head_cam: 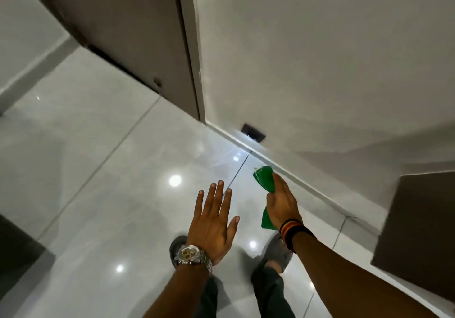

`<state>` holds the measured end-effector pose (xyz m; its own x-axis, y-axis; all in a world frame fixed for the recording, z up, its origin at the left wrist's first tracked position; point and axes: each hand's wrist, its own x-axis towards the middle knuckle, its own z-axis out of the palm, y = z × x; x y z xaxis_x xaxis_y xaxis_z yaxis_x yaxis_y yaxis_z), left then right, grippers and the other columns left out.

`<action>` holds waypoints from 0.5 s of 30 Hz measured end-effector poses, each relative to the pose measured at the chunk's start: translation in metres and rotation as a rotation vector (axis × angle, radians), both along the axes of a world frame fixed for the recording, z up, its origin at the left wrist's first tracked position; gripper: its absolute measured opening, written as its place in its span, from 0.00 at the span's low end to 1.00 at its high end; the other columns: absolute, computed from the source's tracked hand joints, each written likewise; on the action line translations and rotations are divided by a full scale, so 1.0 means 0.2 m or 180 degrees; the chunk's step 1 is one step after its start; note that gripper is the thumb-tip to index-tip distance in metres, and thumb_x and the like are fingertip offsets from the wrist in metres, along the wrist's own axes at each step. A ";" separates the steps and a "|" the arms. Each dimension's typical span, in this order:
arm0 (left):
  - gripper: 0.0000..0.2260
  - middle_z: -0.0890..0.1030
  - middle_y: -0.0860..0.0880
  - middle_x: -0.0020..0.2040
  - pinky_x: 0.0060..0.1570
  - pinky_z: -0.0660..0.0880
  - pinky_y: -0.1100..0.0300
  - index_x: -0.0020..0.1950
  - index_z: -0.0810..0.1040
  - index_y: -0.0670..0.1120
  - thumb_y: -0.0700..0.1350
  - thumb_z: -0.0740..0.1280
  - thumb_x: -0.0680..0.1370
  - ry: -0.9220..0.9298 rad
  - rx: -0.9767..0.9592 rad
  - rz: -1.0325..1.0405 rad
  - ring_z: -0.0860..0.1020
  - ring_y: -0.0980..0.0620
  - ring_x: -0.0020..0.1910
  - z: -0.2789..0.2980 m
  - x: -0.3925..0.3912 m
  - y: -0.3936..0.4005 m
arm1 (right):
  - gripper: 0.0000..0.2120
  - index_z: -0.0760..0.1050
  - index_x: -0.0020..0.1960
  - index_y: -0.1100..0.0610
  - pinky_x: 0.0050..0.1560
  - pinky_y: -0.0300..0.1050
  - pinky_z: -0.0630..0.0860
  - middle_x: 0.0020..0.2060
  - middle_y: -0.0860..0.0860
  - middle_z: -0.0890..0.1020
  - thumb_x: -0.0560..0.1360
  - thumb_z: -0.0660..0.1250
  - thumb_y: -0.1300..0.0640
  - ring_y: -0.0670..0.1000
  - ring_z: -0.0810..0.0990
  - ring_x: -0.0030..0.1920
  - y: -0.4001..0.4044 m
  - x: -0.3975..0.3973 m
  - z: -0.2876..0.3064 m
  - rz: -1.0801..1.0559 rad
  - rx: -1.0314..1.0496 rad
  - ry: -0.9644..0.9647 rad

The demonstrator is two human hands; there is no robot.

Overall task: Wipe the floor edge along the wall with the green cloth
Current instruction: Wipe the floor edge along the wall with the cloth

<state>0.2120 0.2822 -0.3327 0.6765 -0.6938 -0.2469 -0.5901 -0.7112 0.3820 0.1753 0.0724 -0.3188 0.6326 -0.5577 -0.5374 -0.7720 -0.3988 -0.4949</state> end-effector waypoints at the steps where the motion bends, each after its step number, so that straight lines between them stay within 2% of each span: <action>1: 0.33 0.61 0.39 0.87 0.80 0.52 0.41 0.86 0.60 0.44 0.62 0.41 0.88 0.0036 0.0004 0.0009 0.61 0.36 0.84 -0.16 0.00 -0.03 | 0.28 0.55 0.80 0.51 0.76 0.57 0.64 0.77 0.51 0.65 0.82 0.56 0.62 0.58 0.69 0.73 -0.03 -0.01 -0.17 0.0101 -0.0038 0.0026; 5: 0.37 0.58 0.38 0.87 0.83 0.40 0.49 0.86 0.61 0.41 0.63 0.38 0.87 0.0115 -0.0004 0.0169 0.57 0.36 0.86 -0.74 0.04 -0.12 | 0.28 0.57 0.80 0.54 0.78 0.52 0.57 0.78 0.53 0.64 0.81 0.56 0.64 0.57 0.65 0.76 -0.15 0.02 -0.72 0.0193 -0.0042 0.0264; 7: 0.36 0.56 0.38 0.88 0.84 0.37 0.48 0.87 0.60 0.41 0.63 0.41 0.87 0.0162 0.0000 0.0256 0.53 0.38 0.87 -1.00 0.06 -0.15 | 0.29 0.56 0.80 0.53 0.78 0.52 0.57 0.78 0.53 0.63 0.81 0.55 0.64 0.57 0.63 0.77 -0.20 0.04 -0.95 0.0296 -0.0166 0.0346; 9: 0.35 0.54 0.39 0.88 0.85 0.40 0.44 0.87 0.59 0.41 0.61 0.46 0.86 0.0147 -0.0032 0.0308 0.51 0.39 0.87 -1.24 0.09 -0.17 | 0.30 0.55 0.80 0.54 0.79 0.53 0.56 0.79 0.53 0.61 0.80 0.54 0.66 0.56 0.61 0.78 -0.23 0.06 -1.16 0.0508 -0.0375 0.0266; 11: 0.35 0.52 0.39 0.89 0.86 0.42 0.41 0.87 0.57 0.42 0.60 0.46 0.85 0.0160 0.0013 0.0317 0.50 0.39 0.88 -1.45 0.13 -0.16 | 0.32 0.53 0.80 0.58 0.80 0.54 0.53 0.80 0.54 0.58 0.78 0.54 0.68 0.55 0.57 0.79 -0.23 0.09 -1.38 0.0955 -0.0768 0.0139; 13: 0.35 0.52 0.39 0.89 0.86 0.43 0.39 0.87 0.57 0.42 0.61 0.46 0.85 0.0115 0.0072 0.0300 0.50 0.39 0.88 -1.68 0.18 -0.13 | 0.33 0.50 0.80 0.61 0.79 0.58 0.53 0.80 0.58 0.57 0.78 0.57 0.65 0.57 0.55 0.80 -0.22 0.10 -1.65 0.1600 -0.1184 0.0190; 15: 0.35 0.54 0.38 0.88 0.86 0.45 0.38 0.87 0.58 0.41 0.61 0.48 0.85 0.0024 0.0090 0.0308 0.52 0.38 0.88 -1.88 0.23 -0.10 | 0.34 0.46 0.81 0.61 0.79 0.62 0.52 0.81 0.59 0.53 0.81 0.59 0.57 0.58 0.52 0.81 -0.19 0.12 -1.88 0.2065 -0.1259 0.0427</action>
